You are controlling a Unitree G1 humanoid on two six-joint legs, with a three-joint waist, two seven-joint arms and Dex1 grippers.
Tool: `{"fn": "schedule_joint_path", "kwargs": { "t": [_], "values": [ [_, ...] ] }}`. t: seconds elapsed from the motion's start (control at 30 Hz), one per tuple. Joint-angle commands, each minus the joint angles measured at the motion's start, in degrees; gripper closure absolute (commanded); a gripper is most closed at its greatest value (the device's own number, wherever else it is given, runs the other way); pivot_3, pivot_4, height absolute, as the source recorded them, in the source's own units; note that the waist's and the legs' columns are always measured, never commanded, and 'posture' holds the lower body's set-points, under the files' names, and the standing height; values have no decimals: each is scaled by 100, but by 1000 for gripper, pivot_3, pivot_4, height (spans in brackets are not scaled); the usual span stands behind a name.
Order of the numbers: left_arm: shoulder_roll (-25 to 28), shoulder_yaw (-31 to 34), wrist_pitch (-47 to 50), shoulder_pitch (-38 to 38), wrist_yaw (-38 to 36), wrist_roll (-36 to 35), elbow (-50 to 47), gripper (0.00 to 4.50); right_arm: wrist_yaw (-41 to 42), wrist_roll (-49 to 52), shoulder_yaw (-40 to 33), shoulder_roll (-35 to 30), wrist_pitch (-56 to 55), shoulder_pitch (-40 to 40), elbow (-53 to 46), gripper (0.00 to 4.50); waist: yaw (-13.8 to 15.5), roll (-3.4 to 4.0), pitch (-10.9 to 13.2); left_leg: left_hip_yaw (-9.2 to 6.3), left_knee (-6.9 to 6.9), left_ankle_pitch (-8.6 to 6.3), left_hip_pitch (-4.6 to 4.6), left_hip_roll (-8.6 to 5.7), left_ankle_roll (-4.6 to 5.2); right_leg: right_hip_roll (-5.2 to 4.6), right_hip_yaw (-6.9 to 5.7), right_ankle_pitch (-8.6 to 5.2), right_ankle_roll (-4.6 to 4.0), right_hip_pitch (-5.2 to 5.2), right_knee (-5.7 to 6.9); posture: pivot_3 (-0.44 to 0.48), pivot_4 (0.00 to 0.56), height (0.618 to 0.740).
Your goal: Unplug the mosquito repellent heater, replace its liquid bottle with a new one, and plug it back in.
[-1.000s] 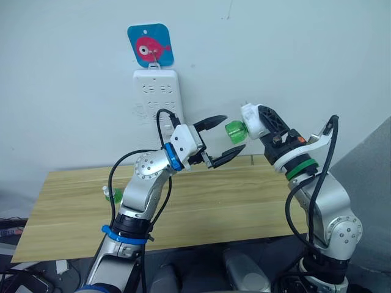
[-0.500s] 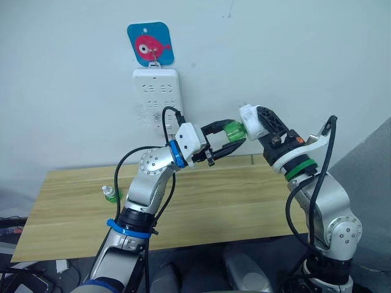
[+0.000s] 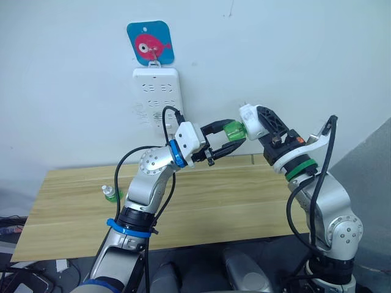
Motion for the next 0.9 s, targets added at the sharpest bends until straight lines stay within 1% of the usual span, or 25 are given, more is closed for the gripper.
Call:
{"fn": "schedule_joint_path", "kwargs": {
  "t": [0.03,0.07,0.2,0.3,0.37,0.43,0.5,0.57,0.7,0.83,0.9],
  "values": [
    [125,162,-117,5,-113,-163,-368,2247,313,422,-148,-326,48,105,-287,141,1,0,8,0,0,0,0,0,0,0,0,0,0,0,0,-289,192,732],
    [164,161,-113,27,-161,-191,-415,2247,381,510,-191,-441,77,135,-266,0,1,1,15,0,-1,0,0,0,0,0,0,0,0,0,0,-288,192,732],
    [638,161,-312,452,-644,-223,-764,2247,1044,1408,-605,-1509,722,379,163,0,9,2,26,5,-2,0,0,1,0,0,5,0,0,1,-4,-275,194,732],
    [940,234,-562,683,-944,-231,-764,2247,1842,1503,-886,-2110,1492,517,723,0,32,0,39,6,-5,0,2,3,0,0,4,-2,-4,2,-5,-258,193,732],
    [1151,235,-884,858,-1324,-245,-751,2247,2598,1503,-1049,-2679,2280,557,1287,0,75,0,44,6,-3,0,3,3,0,0,4,-2,-4,1,-3,-248,193,732],
    [1294,210,-1101,1001,-1590,-268,-747,2247,3288,1503,-1065,-3213,3001,553,1724,0,141,1,54,14,-2,0,3,2,0,-1,11,-2,-4,2,-6,-237,194,732],
    [1405,166,-1387,1078,-1832,-231,-707,2247,3952,1503,-912,-3783,3685,544,1994,0,207,2,78,20,-1,0,4,2,0,-2,17,-2,-4,1,-9,-226,196,732],
    [1455,136,-1539,1096,-1977,-214,-678,2247,4391,1503,-747,-4128,4089,490,2158,0,279,-6,100,21,-1,0,4,2,0,-2,17,-2,-4,0,-9,-212,197,732],
    [1467,19,-1762,1105,-2185,-192,-691,2247,4942,1503,-408,-4307,4422,174,2262,0,328,-26,120,20,0,0,3,4,1,-1,15,-2,-4,0,-12,-198,197,732],
    [1437,-64,-1816,1152,-2163,-155,-747,2247,5059,1503,-123,-4179,4395,-8,2213,0,372,-47,138,18,-1,0,0,4,1,-1,12,-2,-4,0,-17,-189,202,732],
    [1422,-80,-1820,1171,-2127,-142,-762,2247,5064,1503,-46,-4129,4365,-94,2211,0,387,-46,140,18,-1,-1,-1,4,1,-2,11,-2,-4,0,-17,-189,202,732]
  ]
}}
